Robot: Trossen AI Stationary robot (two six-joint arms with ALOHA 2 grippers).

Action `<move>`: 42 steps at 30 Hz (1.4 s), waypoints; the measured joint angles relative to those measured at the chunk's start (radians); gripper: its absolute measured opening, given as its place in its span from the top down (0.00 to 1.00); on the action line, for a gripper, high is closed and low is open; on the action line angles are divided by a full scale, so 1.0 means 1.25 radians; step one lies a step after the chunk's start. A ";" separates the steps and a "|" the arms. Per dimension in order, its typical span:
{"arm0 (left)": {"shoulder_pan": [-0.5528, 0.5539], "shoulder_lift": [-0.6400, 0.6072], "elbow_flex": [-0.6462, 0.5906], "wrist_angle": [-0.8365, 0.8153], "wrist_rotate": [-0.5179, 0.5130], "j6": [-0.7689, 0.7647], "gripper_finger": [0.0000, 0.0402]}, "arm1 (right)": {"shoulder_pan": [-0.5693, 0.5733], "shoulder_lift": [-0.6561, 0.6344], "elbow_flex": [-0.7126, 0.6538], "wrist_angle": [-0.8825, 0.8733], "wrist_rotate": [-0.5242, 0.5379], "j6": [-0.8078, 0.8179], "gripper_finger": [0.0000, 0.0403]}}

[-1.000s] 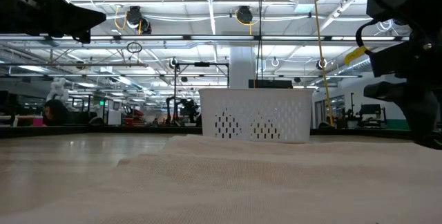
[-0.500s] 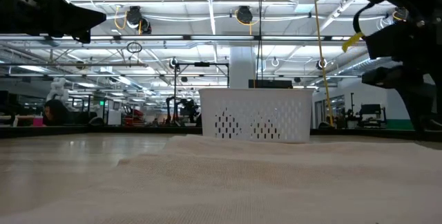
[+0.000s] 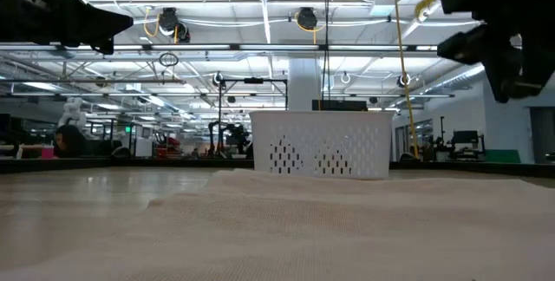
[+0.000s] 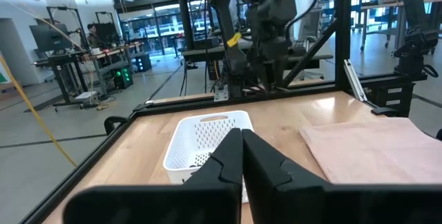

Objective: Pick and placing Produce into tupperware
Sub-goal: Put the black cherry into the white bin

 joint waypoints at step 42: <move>0.000 0.000 0.000 0.000 0.000 0.001 0.94 | -0.058 0.000 0.191 -0.149 0.001 0.003 0.74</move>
